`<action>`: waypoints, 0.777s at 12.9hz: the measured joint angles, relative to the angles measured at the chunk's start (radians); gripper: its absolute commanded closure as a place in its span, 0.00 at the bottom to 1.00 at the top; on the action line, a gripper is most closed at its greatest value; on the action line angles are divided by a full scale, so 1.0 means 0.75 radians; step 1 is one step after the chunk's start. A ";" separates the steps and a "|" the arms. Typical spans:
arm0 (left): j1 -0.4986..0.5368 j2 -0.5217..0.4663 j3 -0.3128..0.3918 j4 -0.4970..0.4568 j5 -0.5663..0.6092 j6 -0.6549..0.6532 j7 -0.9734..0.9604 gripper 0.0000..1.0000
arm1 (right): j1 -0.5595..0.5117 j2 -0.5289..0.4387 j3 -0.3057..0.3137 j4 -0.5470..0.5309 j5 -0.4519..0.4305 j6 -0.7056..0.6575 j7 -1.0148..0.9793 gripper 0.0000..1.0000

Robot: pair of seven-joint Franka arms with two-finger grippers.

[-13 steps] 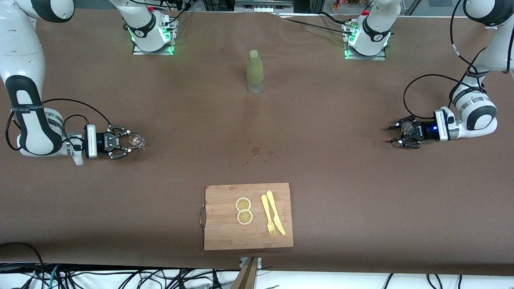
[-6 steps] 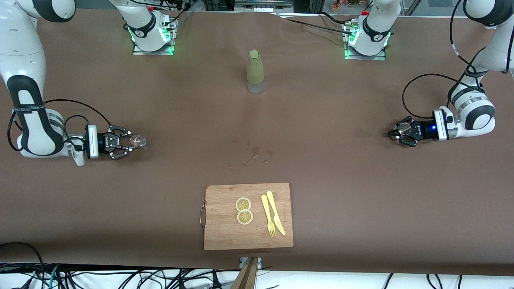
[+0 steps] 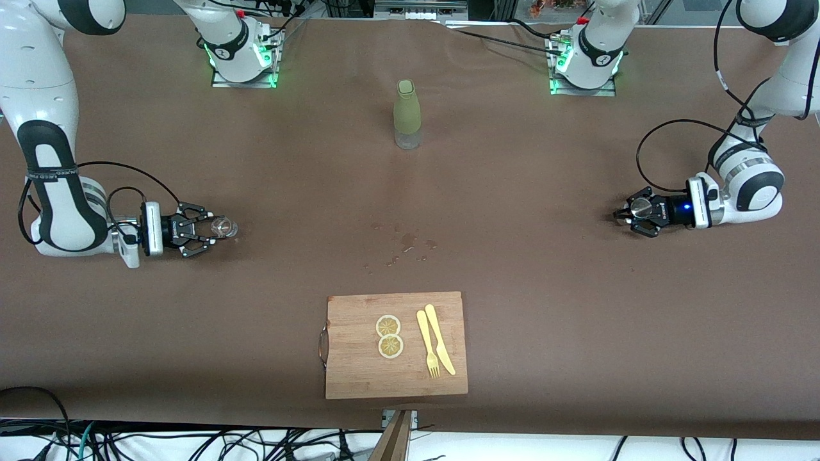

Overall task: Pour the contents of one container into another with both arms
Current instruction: 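Lift the beaker and the jigger with both grippers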

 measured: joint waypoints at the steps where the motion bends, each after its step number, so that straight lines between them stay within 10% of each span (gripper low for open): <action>1: -0.009 -0.004 -0.016 0.000 -0.018 0.000 -0.004 1.00 | 0.012 -0.001 0.001 0.012 0.000 0.003 0.005 0.73; 10: -0.259 -0.104 -0.032 -0.108 -0.289 0.042 -0.025 1.00 | 0.255 -0.216 0.032 0.058 -0.082 0.104 0.472 0.76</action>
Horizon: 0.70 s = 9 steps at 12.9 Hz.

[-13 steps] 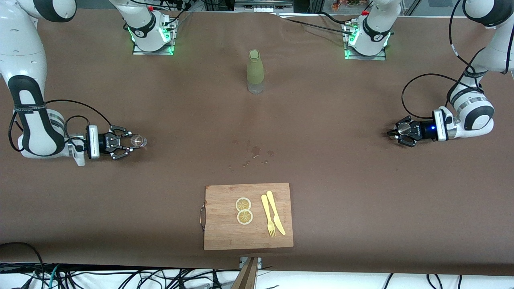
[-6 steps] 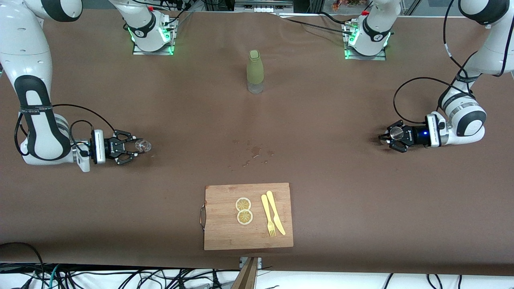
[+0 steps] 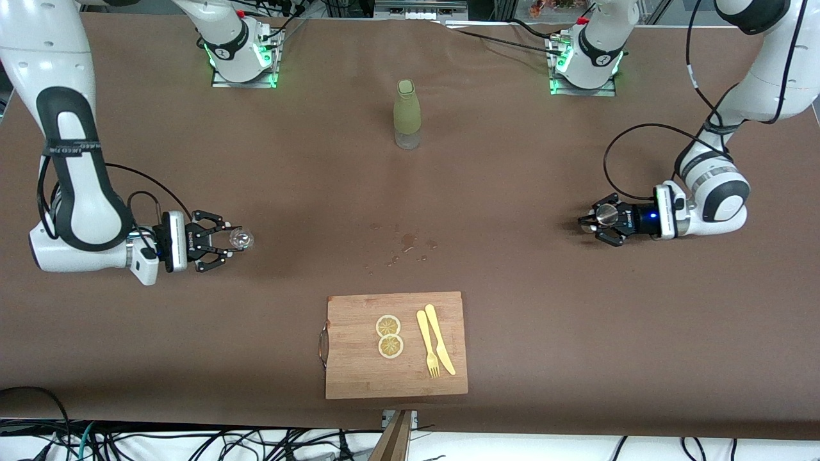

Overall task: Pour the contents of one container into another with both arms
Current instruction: 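Lift the beaker and the jigger with both grippers, then carry the beaker and the jigger toward each other at table center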

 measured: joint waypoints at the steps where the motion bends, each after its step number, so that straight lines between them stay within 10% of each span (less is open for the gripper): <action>1: -0.042 -0.017 -0.001 -0.026 -0.040 0.023 0.001 1.00 | 0.028 -0.022 0.007 0.000 -0.003 0.013 0.061 0.76; 9: -0.432 -0.057 -0.003 -0.112 -0.497 0.192 0.195 1.00 | 0.274 -0.154 0.152 0.013 -0.127 0.230 0.693 0.76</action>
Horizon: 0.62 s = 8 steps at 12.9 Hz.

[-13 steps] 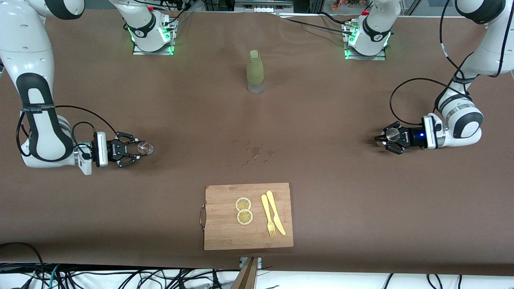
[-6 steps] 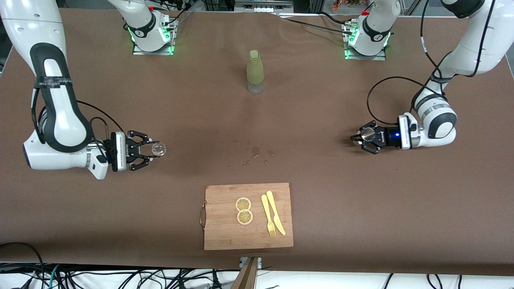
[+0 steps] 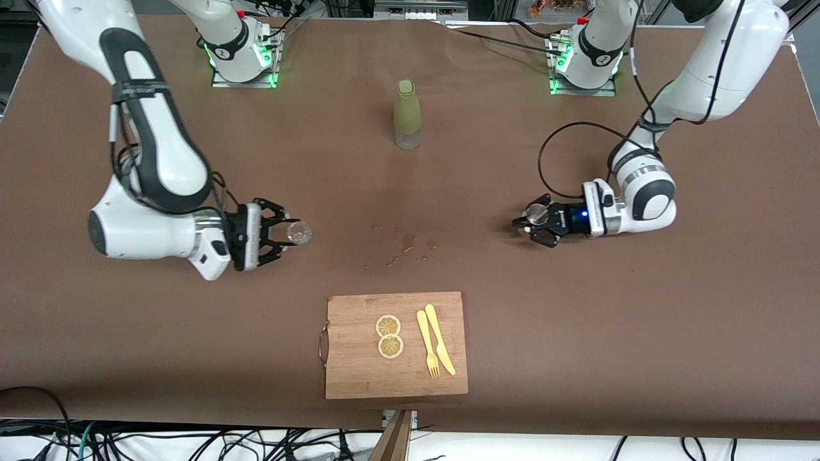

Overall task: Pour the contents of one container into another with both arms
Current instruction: 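Carry the beaker and the jigger toward each other at table center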

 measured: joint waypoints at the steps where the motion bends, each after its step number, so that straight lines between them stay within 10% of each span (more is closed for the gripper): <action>1: -0.040 0.001 0.000 -0.006 -0.059 0.018 0.022 1.00 | 0.048 -0.006 0.001 0.013 -0.038 0.021 0.081 0.76; 8: -0.246 0.014 0.003 -0.011 -0.391 0.163 0.056 1.00 | 0.249 -0.012 0.003 0.086 -0.253 0.084 0.481 0.76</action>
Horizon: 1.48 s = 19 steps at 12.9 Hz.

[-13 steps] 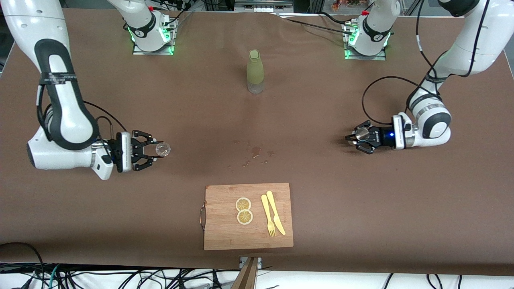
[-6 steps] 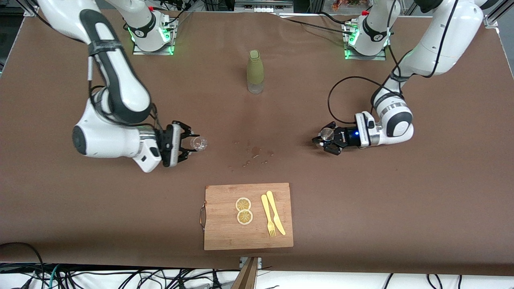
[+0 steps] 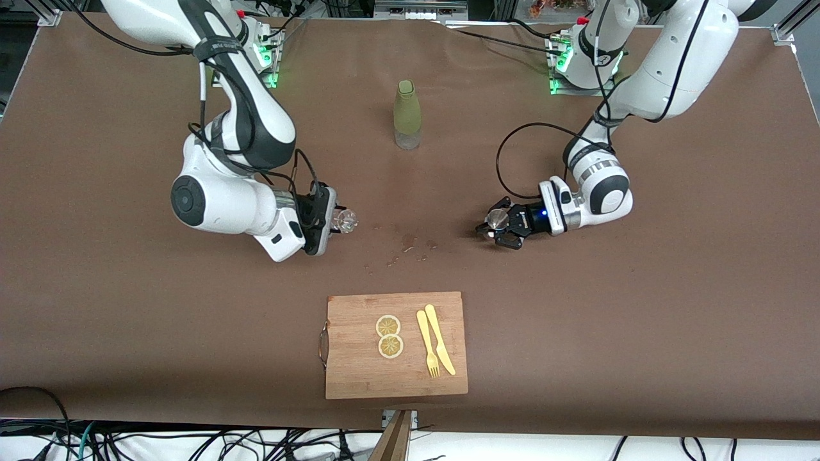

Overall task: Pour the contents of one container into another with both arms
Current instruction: 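Carry the beaker and the jigger toward each other at table center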

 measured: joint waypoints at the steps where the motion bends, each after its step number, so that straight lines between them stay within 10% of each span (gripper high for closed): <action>1: -0.037 0.003 0.000 0.000 -0.053 0.025 0.002 1.00 | 0.015 0.000 0.000 0.010 -0.008 0.008 0.032 0.76; 19: -0.478 0.092 0.020 0.163 -0.617 0.332 0.019 1.00 | 0.305 0.096 0.000 0.103 -0.394 0.056 0.503 0.76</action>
